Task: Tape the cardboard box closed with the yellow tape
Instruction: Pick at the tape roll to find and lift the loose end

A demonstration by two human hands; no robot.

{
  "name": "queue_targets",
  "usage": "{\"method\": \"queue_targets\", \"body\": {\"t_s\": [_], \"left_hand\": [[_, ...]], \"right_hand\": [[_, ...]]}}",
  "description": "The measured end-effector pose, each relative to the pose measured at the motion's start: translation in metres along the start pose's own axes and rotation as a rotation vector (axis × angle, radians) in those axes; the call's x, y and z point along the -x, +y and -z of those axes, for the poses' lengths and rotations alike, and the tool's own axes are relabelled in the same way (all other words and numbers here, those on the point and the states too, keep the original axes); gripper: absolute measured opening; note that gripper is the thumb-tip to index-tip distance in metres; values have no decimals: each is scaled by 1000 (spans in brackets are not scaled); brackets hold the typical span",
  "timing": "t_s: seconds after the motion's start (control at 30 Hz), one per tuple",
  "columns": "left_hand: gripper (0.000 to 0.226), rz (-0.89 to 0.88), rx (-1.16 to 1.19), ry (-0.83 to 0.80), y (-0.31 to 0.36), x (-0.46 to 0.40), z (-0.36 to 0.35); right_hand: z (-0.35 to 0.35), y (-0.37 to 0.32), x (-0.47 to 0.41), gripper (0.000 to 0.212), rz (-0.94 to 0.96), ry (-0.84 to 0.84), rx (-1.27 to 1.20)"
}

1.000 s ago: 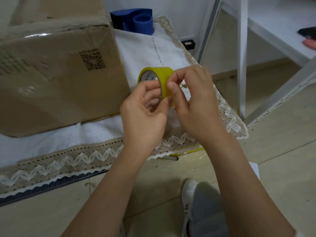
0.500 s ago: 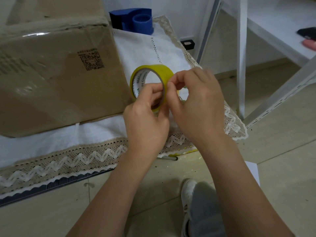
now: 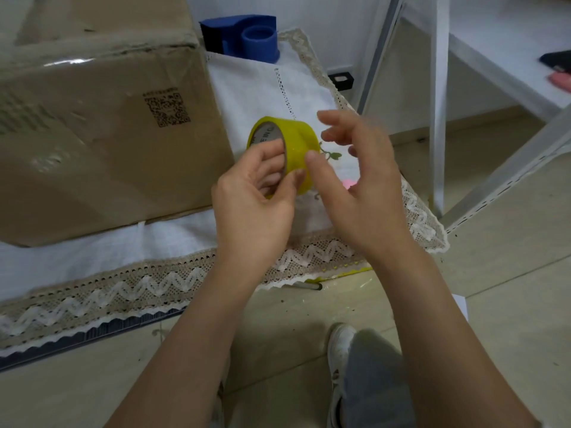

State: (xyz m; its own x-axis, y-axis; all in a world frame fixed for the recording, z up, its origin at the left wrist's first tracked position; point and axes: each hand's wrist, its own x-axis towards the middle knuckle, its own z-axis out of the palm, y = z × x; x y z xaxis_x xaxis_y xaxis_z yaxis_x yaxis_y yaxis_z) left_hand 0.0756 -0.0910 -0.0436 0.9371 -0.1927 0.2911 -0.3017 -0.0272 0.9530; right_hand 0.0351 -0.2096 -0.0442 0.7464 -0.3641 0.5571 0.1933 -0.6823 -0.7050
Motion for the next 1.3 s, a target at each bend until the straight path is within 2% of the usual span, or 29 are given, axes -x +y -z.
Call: {"method": "queue_targets", "body": {"t_s": [0.1, 0.23, 0.47, 0.6, 0.83, 0.97, 1.3], "left_hand": [[31, 6, 11, -10, -3, 0, 1], [37, -8, 1, -54, -2, -1, 1], [44, -58, -51, -90, -2, -1, 2], [27, -79, -76, -100, -3, 1, 4], [15, -101, -69, -67, -1, 4, 0], [13, -35, 7, -53, 0, 1, 1], [10, 33, 11, 21, -3, -1, 1]], "right_hand": [[-2, 6, -1, 24, 60, -6, 14], [-5, 10, -3, 10, 170, 126, 61], [-5, 10, -4, 8, 223, 201, 119], [-2, 6, -6, 10, 236, 242, 133], [-1, 3, -8, 14, 269, 209, 166], [-2, -1, -6, 15, 276, 182, 149], [-5, -8, -4, 15, 271, 138, 63]]}}
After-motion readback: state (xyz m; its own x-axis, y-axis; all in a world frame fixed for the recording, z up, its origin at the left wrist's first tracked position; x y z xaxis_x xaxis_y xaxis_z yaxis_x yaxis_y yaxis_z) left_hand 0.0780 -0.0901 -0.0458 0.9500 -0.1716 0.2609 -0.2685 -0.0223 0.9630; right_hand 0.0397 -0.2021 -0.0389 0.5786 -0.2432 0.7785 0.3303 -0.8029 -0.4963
